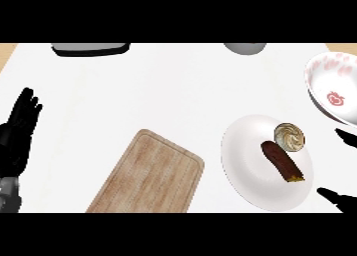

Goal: Pick the sweet potato from the plate and place it in the bowl

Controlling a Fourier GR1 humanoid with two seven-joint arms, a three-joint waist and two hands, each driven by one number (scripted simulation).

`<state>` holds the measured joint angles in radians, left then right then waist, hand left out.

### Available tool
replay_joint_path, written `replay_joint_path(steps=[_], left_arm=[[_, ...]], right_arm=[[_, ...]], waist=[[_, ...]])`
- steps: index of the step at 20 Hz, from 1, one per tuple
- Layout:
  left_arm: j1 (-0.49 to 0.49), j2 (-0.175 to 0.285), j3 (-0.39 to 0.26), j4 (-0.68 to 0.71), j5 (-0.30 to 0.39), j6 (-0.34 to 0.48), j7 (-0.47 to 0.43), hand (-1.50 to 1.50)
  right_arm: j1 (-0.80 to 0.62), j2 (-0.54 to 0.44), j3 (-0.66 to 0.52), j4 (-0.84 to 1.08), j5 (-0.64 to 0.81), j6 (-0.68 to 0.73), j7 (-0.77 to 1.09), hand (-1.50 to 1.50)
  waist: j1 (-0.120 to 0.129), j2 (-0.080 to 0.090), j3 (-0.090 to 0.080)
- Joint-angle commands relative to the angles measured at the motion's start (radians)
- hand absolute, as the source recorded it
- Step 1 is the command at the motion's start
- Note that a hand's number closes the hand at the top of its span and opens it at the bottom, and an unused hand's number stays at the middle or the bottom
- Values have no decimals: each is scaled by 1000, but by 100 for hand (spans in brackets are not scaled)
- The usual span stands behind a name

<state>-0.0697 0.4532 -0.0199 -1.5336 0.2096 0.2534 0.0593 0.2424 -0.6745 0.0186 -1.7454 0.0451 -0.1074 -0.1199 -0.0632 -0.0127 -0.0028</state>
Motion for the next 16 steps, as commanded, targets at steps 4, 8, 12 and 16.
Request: replay_joint_path(steps=[4, 8, 12, 16], left_arm=[[-24, 7, -2, 5, -29, -42, 12, 0], [-65, -43, -16, 14, -69, -23, 28, 0], [-52, -39, -8, -29, -74, -36, 51, 0], [-65, -29, 4, -3, -60, -78, 42, 0]], right_arm=[[369, -4, -89, -353, 68, -50, 65, -150], [243, -55, -231, -349, -46, 89, 207, -150], [114, -134, -308, -330, -109, 191, 319, -150], [-59, -214, -210, -310, -117, 260, 525, -150]], waist=[[35, 8, 2], [54, 12, 2], [63, 12, 2], [83, 16, 2]])
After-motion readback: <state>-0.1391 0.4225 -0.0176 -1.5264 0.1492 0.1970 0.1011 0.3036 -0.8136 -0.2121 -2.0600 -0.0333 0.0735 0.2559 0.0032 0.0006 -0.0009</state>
